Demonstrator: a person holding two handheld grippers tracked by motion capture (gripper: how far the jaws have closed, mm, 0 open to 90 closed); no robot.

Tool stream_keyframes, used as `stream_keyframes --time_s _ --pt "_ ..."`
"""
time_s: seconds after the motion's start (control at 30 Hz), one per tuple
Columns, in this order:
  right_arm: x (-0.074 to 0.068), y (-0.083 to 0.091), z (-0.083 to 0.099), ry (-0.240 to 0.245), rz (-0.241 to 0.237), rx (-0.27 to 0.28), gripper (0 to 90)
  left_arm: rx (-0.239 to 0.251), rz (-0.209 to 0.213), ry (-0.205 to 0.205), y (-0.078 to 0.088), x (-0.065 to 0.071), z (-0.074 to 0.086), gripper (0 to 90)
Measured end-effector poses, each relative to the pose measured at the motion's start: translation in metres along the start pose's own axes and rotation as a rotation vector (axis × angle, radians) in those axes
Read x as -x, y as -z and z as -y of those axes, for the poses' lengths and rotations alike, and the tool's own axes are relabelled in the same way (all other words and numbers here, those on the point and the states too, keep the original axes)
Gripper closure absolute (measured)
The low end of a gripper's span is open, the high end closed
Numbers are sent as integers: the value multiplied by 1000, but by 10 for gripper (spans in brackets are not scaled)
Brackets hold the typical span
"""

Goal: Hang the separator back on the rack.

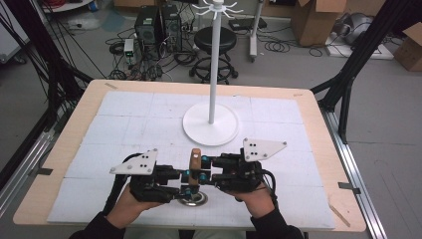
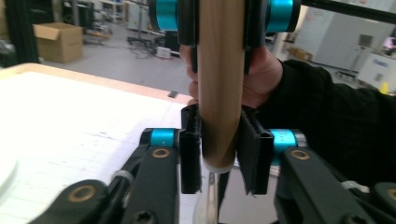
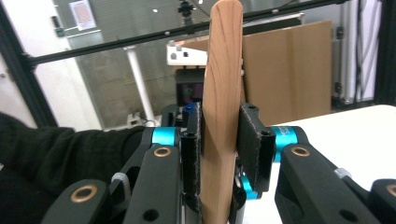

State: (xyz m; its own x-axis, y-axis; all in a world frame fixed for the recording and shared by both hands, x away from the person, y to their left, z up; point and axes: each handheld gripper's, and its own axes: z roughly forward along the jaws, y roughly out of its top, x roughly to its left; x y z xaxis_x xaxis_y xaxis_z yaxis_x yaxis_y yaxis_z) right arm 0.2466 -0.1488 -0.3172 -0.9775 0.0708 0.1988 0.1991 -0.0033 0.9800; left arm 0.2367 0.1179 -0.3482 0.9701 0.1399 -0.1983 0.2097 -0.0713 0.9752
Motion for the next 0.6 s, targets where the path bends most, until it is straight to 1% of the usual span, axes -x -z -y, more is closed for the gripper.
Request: stream_keyframes --time_s 0.03,0.1,0.13,0.17,0.23,0.3,0.4,0.5,0.53,0.6 --pt "2 0 -1 5 21 -5 720 10 -34 1 5 -2 1 460" --pt "7 0 -3 -9 53 -7 720 20 -92 -4 15 -5 2 387" --pt "10 0 -5 -3 64 -6 721 21 -128 -6 24 -8 4 361" --pt "13 0 -8 -4 77 -1 720 24 -149 -1 29 -10 6 346" --pt "20 0 -14 -1 90 4 720 22 -217 14 47 -16 11 310" --pt "26 -1 -22 8 98 1 721 25 -267 21 63 -21 16 291" --pt "36 -3 -36 18 103 2 720 37 -342 46 85 -28 24 243" --pt "48 -4 -50 34 109 6 721 30 -429 43 102 -35 30 203" --pt "53 -5 -55 40 114 5 720 31 -440 43 105 -37 32 186" --pt "61 -5 -66 42 114 0 720 44 -461 45 113 -40 36 188"
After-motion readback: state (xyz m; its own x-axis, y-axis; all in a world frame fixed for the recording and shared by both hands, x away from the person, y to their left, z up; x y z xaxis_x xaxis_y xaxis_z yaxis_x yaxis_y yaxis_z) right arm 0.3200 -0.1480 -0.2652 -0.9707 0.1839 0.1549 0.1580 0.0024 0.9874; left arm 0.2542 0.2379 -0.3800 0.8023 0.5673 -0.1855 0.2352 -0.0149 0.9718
